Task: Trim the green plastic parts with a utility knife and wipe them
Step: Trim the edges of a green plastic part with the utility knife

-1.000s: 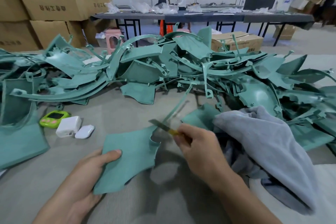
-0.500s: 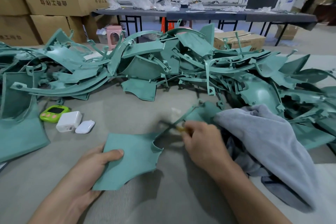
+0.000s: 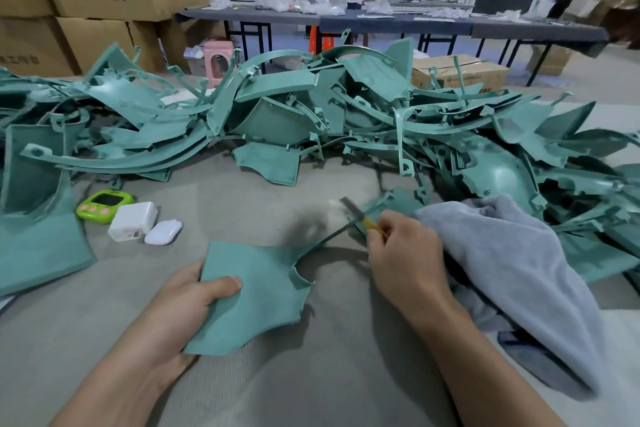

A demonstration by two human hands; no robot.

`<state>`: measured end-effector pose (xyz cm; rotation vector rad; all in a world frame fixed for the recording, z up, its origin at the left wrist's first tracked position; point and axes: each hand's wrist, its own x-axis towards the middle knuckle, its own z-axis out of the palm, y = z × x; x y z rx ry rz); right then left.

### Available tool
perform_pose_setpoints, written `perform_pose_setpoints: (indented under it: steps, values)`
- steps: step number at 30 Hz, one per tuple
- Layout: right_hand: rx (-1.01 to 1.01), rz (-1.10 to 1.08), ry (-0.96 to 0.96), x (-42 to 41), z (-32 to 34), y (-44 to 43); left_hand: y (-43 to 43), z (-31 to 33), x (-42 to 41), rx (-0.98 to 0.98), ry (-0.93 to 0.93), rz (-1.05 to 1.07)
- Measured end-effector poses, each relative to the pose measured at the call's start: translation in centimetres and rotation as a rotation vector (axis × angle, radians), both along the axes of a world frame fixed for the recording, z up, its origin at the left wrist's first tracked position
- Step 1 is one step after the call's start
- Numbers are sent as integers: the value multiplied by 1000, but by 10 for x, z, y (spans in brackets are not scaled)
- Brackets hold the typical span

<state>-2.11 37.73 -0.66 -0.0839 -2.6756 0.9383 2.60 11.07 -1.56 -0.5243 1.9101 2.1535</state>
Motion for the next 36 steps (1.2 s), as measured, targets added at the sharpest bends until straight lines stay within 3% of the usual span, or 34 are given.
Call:
perform_pose_setpoints:
  steps: [3,5,8,9,11,13,15,18,21,23,26,29,31,36]
  values:
    - [18,285,-95,20,-6,-21,-2,-1,-1,-23,1,-8]
    - [111,212,-105,14,-8,-20,-1,-1,-1,-31,5,-16]
    - [66,-121,-72,-2,6,-1,1,1,0,-40,15,-16]
    - [23,-129,-30,1,6,0,1,2,0,-46,15,-14]
    - [-19,75,-23,14,5,-15,2,3,0,-52,14,-3]
    - [75,262,-108,28,-2,-33,2,1,0,-61,10,9]
    - [175,150,-130,17,-2,-27,2,0,0,-61,17,9]
    - [154,-126,-66,4,7,-1,1,-1,1,-60,31,-3]
    - [-29,96,-20,19,3,-14,0,-3,0,-68,32,-7]
    - [53,256,-100,30,-3,-32,0,-4,0,-74,34,2]
    - [263,55,-126,14,-4,-18,0,-5,-1,-66,55,15]
    - [139,-133,-74,5,2,7,-1,-5,-2,-66,60,39]
    - [21,-81,-27,8,2,10,-2,-7,-4,-71,57,46]
    - [-8,81,-72,19,0,-1,-2,-10,-6,-83,61,79]
